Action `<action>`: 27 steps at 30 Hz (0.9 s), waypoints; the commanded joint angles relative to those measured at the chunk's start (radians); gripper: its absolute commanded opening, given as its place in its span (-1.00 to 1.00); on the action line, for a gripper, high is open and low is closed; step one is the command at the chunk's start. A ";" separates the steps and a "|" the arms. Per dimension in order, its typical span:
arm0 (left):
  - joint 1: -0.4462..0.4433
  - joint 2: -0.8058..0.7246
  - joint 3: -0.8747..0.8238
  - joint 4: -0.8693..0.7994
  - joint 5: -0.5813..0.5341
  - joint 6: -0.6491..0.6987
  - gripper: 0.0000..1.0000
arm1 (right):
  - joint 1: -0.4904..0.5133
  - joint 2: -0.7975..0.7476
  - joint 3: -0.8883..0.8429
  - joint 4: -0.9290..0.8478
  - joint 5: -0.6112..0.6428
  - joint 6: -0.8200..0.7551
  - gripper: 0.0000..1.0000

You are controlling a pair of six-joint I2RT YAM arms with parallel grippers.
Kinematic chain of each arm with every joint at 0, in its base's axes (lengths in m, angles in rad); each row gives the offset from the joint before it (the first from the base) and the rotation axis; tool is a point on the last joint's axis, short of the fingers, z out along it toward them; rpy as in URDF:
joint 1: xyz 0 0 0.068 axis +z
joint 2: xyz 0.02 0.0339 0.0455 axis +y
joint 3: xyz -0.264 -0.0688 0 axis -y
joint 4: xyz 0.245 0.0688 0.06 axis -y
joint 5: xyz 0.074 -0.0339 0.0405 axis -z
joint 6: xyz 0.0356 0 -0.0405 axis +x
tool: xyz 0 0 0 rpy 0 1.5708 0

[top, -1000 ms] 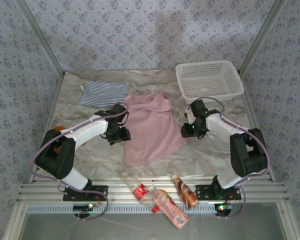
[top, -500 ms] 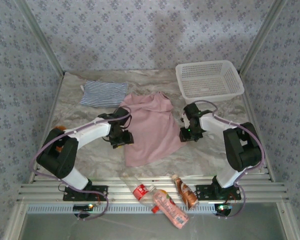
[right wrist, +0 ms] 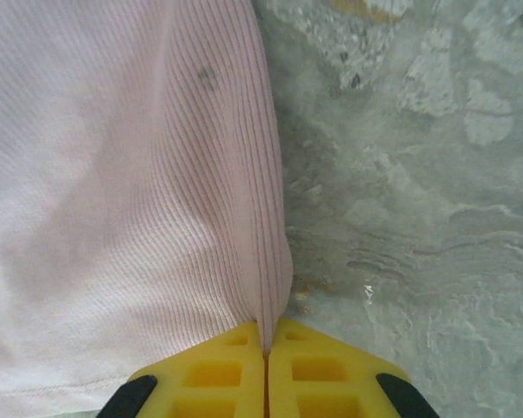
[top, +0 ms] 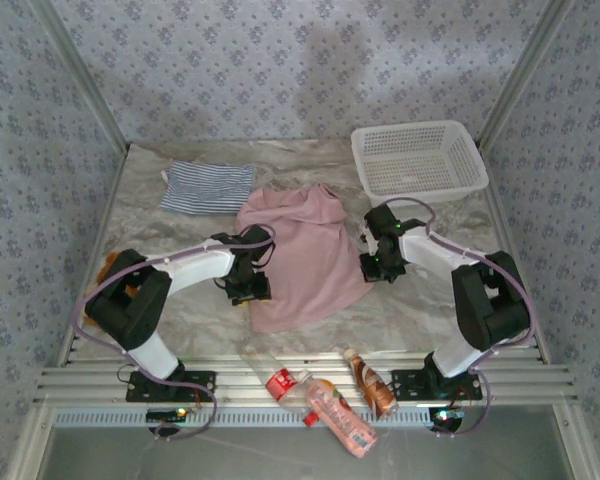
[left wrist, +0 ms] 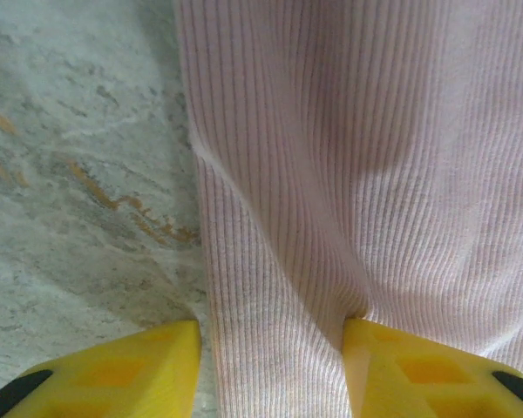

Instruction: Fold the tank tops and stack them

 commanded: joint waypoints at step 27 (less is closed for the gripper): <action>-0.056 0.220 0.563 -0.279 0.054 0.134 -0.86 | -0.022 -0.097 -0.007 -0.067 -0.048 0.041 -0.89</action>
